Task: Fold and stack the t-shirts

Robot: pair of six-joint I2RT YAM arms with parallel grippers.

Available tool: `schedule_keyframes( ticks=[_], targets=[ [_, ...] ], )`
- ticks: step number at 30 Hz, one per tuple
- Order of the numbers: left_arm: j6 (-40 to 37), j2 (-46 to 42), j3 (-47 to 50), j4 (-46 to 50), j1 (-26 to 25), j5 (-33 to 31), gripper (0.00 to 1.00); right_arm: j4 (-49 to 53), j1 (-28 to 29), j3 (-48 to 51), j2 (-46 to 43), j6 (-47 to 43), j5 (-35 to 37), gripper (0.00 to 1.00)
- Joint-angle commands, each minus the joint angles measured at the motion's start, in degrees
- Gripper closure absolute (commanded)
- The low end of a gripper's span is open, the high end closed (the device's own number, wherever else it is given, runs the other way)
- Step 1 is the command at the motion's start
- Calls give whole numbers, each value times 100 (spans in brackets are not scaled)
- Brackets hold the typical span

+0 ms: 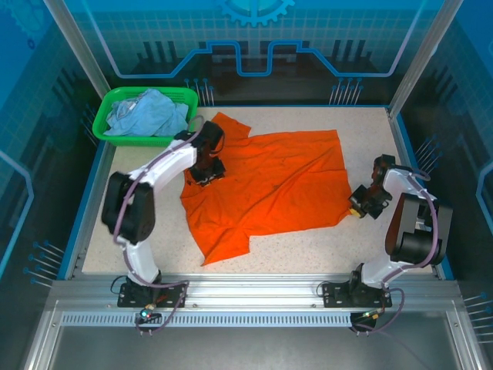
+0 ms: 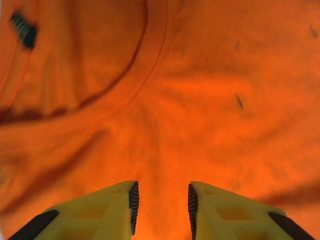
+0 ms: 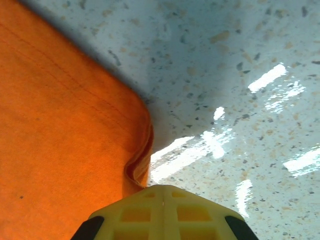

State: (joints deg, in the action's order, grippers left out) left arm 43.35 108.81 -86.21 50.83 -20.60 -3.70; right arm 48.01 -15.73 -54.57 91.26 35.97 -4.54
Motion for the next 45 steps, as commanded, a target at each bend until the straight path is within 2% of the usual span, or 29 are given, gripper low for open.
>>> schedule_keyframes(
  ticks=[1,6,13,14,18,20,22,24,25,29,36,42,45],
  targets=[
    [-497,753,-657,-57,58,-517,63,243,-185,220,-197,160,126,100],
    [-617,2144,-2106,455,65,-580,63,456,-305,581,-566,234,241,100],
    [-862,2931,-3077,594,116,-673,60,808,-510,743,-745,267,808,98],
    [-897,3057,-3242,669,141,-675,60,824,-549,701,-750,297,852,94],
    [-1005,3438,-3778,871,215,-596,60,846,-401,455,-1012,703,858,61],
    [-1081,3536,-3937,880,222,-592,58,791,72,213,-1261,1101,1022,50],
    [-1117,3606,-4129,964,240,-580,57,594,838,-156,-1288,1375,1230,46],
    [-1106,3601,-4273,1023,266,-515,55,634,1659,-836,-915,1527,1698,42],
    [-1100,3578,-4313,1034,276,-477,54,622,1868,-1147,-643,1514,1772,41],
    [-1118,3288,-4289,1090,305,-455,48,868,2349,-2722,891,1259,1826,51],
    [-1073,2866,-4068,965,427,-418,45,1535,2463,-5572,3486,568,1738,60],
    [-1016,3385,-4413,1089,631,-353,50,2000,2389,-7185,4916,376,1525,64],
    [-1000,3593,-4477,1041,654,-271,50,2088,2326,-7603,5357,428,1346,63]
  ],
)
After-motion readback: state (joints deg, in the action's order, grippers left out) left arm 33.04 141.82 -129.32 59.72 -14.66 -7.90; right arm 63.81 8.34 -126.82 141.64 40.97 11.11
